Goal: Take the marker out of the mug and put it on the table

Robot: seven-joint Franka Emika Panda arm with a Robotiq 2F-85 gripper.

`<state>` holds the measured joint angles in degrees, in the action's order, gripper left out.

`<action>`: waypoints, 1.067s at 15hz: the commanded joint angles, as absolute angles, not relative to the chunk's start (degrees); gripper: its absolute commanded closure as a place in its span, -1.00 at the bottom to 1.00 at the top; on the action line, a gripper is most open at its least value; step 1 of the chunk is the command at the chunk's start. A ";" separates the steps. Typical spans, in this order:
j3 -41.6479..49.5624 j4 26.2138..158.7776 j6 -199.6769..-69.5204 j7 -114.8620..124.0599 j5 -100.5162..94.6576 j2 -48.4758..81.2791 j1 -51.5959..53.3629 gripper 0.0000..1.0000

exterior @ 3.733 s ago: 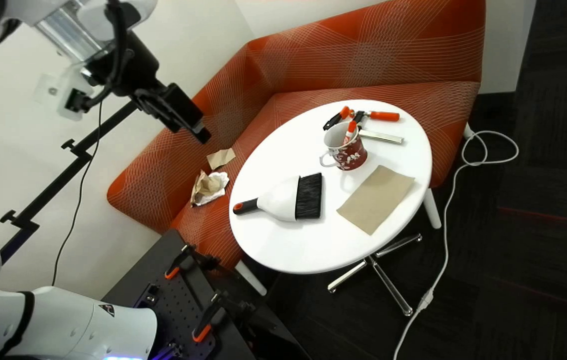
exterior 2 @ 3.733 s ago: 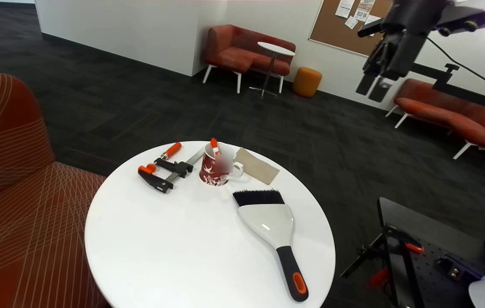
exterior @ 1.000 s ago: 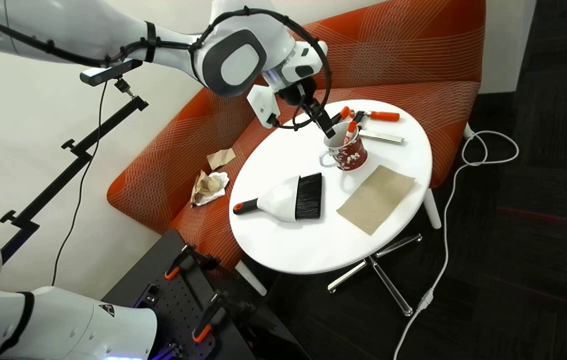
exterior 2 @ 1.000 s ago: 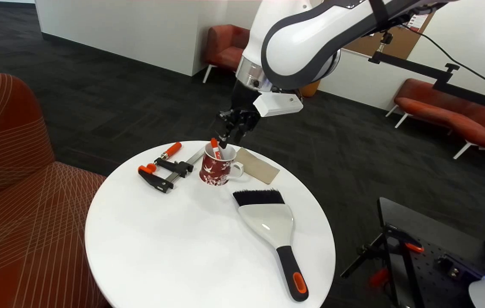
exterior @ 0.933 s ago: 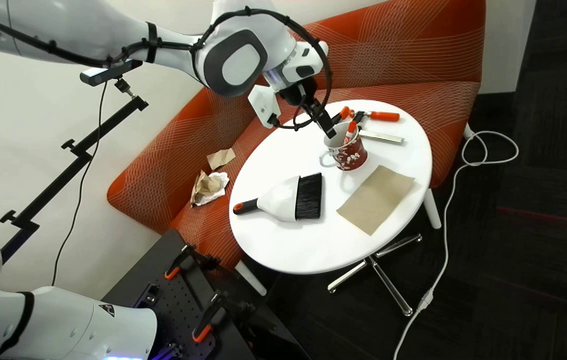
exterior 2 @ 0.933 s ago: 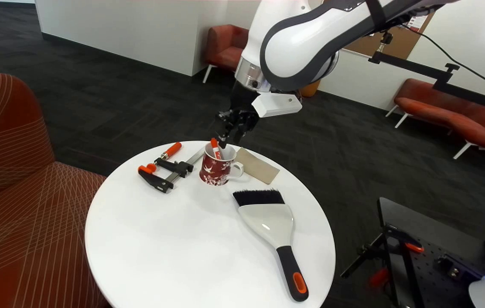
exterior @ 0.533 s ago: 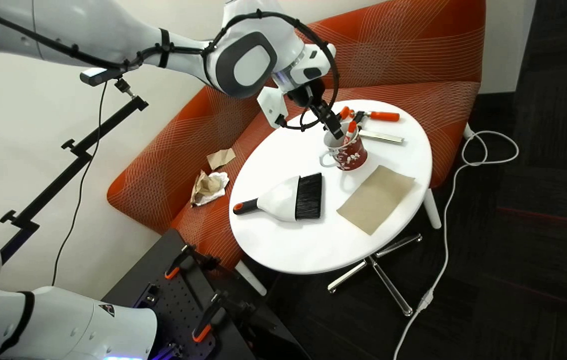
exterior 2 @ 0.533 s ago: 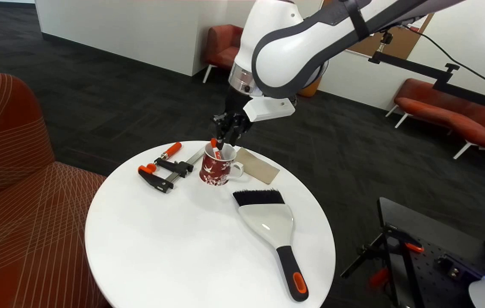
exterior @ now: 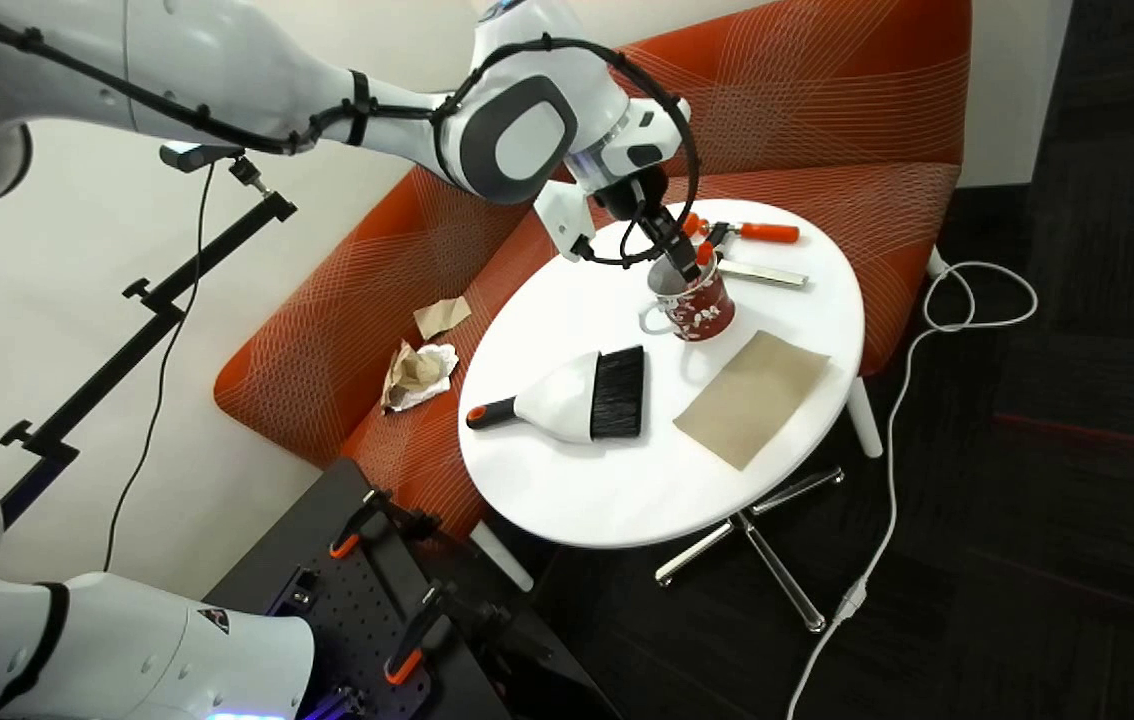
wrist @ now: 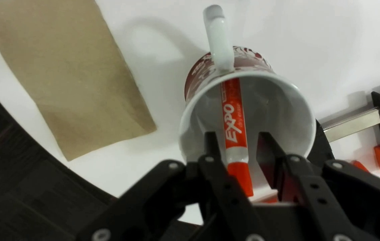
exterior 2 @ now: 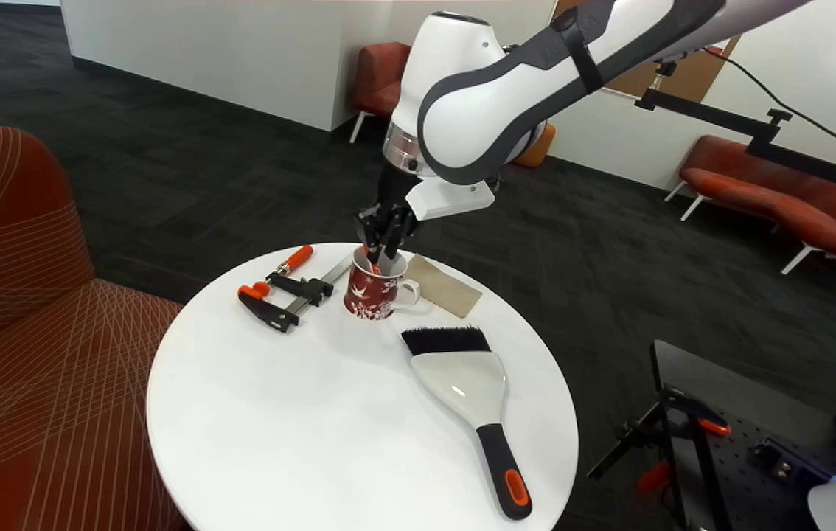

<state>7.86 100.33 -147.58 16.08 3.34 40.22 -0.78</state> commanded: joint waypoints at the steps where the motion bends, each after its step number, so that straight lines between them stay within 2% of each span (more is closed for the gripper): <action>1: 9.19 96.99 -146.63 18.19 2.29 42.81 0.36 0.28; 4: 9.50 95.85 -146.56 18.24 2.16 44.11 0.65 0.27; 6: 9.77 95.30 -146.52 18.24 2.04 44.79 0.98 0.37; 7: 9.85 95.16 -146.57 18.24 1.98 45.01 1.15 0.69; 9: 9.94 95.40 -146.73 18.27 1.89 44.97 1.41 0.89; 16: 12.35 102.85 -152.29 19.58 -0.21 38.92 4.71 0.83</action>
